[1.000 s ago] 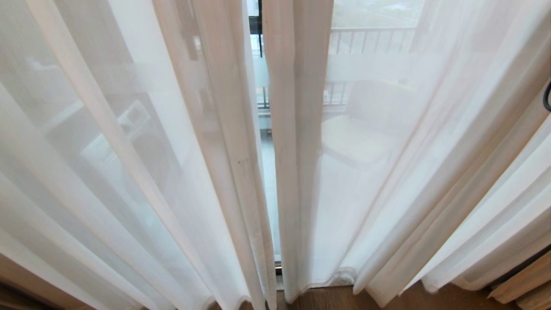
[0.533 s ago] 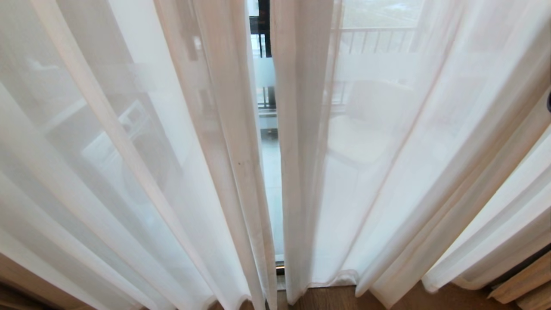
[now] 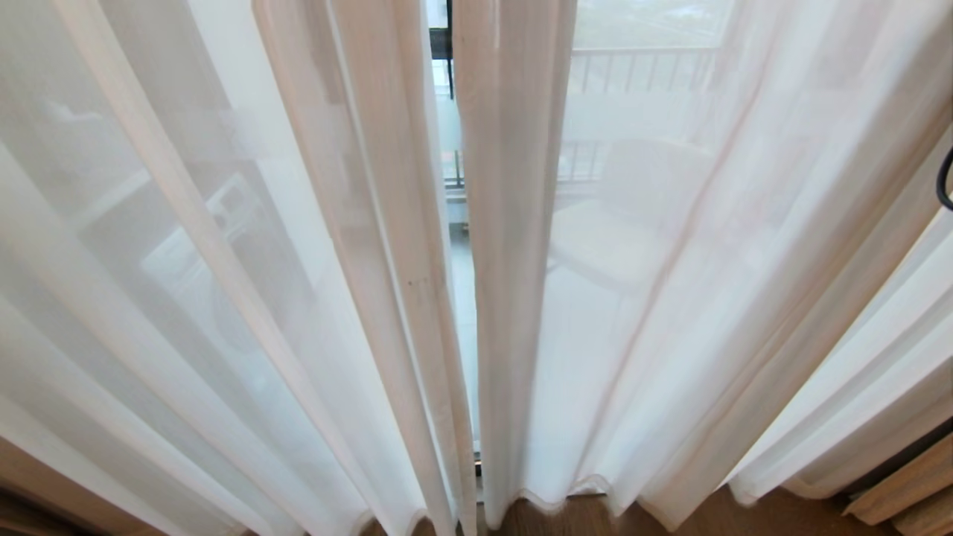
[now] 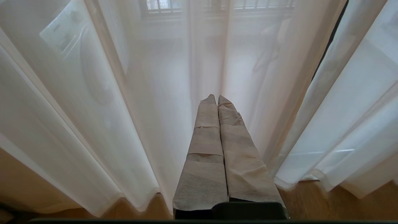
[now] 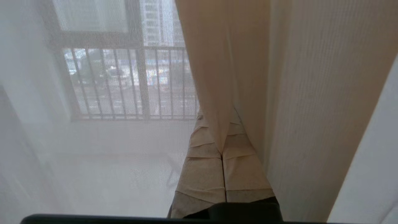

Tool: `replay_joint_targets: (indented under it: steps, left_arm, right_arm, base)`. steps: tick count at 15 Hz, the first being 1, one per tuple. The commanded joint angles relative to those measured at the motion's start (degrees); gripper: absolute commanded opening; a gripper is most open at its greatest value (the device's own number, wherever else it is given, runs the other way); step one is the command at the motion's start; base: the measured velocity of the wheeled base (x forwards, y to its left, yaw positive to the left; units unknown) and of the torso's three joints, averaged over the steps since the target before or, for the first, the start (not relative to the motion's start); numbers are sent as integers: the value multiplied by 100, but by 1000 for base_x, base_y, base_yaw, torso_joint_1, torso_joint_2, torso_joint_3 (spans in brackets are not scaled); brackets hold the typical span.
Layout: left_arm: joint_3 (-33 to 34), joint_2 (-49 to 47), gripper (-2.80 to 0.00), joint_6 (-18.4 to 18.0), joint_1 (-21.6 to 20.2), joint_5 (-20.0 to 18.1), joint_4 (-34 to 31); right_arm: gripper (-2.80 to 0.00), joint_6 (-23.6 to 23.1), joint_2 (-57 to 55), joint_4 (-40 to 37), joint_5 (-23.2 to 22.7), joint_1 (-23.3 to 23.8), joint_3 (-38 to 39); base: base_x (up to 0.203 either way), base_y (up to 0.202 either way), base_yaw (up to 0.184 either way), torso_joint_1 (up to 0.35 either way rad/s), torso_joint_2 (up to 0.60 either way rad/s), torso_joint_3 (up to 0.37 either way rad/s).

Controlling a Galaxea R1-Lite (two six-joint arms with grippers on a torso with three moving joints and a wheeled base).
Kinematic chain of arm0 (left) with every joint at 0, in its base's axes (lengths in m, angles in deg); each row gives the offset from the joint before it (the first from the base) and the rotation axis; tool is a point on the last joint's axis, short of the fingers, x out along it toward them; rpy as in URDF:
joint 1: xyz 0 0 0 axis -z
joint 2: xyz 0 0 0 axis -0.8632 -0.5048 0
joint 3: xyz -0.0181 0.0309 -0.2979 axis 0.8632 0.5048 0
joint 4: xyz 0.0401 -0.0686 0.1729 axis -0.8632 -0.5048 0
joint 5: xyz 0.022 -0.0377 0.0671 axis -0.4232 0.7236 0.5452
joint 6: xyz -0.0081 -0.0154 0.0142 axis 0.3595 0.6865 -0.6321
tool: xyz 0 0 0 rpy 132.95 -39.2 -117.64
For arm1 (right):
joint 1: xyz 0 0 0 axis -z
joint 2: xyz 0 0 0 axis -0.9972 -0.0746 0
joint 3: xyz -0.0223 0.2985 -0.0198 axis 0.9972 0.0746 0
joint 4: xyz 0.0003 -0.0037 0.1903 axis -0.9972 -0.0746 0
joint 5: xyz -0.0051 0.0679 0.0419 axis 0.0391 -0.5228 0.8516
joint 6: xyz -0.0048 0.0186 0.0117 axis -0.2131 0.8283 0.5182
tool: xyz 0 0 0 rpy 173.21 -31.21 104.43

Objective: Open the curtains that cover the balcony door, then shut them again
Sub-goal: Pull the inner curtains open on both sides

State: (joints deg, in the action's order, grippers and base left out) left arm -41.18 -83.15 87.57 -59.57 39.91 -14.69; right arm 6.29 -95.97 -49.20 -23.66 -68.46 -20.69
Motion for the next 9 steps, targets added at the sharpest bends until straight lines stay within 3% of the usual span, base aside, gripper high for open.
replay_joint_targets:
  steps: [1,9]
  left_arm:
    - [0,1,-280,1,-2,0,5]
    - [0,1,-280,10,-2,0,7]
  right_arm:
    - [-280,-4,86,18,-57,-54,68]
    - [-280,-5,112,24,-180,-170,167]
  base:
    - [0,0,0,0,0,0]
    - [0,0,0,0,0,0]
